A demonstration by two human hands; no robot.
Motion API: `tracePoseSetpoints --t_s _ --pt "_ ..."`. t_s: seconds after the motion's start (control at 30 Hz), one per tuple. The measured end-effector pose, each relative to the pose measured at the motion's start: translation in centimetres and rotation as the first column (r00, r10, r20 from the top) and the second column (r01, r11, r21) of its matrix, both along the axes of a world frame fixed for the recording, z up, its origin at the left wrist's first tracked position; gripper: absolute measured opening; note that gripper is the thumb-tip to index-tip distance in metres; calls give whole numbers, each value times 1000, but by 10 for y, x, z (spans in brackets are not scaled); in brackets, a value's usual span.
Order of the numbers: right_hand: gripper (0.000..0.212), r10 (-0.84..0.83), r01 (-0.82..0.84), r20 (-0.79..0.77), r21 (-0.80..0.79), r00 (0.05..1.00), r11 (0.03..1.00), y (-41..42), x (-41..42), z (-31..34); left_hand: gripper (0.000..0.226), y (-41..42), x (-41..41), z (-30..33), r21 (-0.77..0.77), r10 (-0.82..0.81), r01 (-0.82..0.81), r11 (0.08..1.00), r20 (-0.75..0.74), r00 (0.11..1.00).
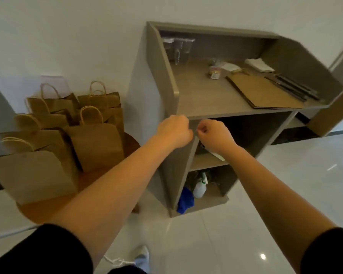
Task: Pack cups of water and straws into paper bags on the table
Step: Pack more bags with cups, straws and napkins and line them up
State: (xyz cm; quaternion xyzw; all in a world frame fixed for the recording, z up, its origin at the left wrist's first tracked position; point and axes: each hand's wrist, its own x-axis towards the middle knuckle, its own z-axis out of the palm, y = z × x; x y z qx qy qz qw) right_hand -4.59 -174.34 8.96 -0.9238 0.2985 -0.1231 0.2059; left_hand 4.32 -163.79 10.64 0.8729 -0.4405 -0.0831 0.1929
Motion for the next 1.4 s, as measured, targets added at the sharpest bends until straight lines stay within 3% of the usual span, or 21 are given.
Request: tracePoseSetpoints --t_s 0.2,0.47,0.53,0.67,0.77,0.97,1.03,1.13,1.23,1.3,1.37,1.4 --pt "9 -151 148 111 37 982 988 -74 -49 7 16 -87 -34 13 -111 -93 88 990 -41 995" --pt "27 -225 238 175 -58 959 970 -195 -36 12 18 -208 -18 12 -94 -56 48 994 -84 995" --pt "39 -242 256 118 -131 963 958 -227 -21 15 19 -238 -9 13 -98 -51 43 994 -90 995" --pt "72 -296 268 -204 -154 933 951 -278 6 12 13 -283 6 12 -121 -44 28 992 -135 990" --pt "57 -251 243 -340 -66 906 968 -300 13 10 12 -304 13 11 -122 -27 9 992 -148 989" --pt "44 -122 154 -383 54 916 987 -319 11 23 12 -325 15 8 -138 21 -51 989 -211 977" --pt "40 -90 132 -333 105 939 986 -321 6 31 16 -329 12 7 -161 58 -105 981 -272 961" --pt "35 -105 120 -172 82 980 989 -313 -4 42 31 -333 4 10 -244 141 -301 922 -513 847" --pt "31 -129 110 -142 -136 981 985 -290 -20 49 48 -334 -9 20 -276 36 -481 832 -838 544" --pt "21 -77 11 -172 -354 982 935 -270 -36 46 55 -335 -14 28 -294 -71 -506 811 -908 414" --pt "18 29 -126 -201 -490 979 863 -251 -52 37 43 -336 -18 34 -338 -116 -550 764 -910 398" --pt "22 78 -171 -203 -496 976 851 -244 -59 32 34 -334 -20 36 -351 -95 -563 748 -896 433"
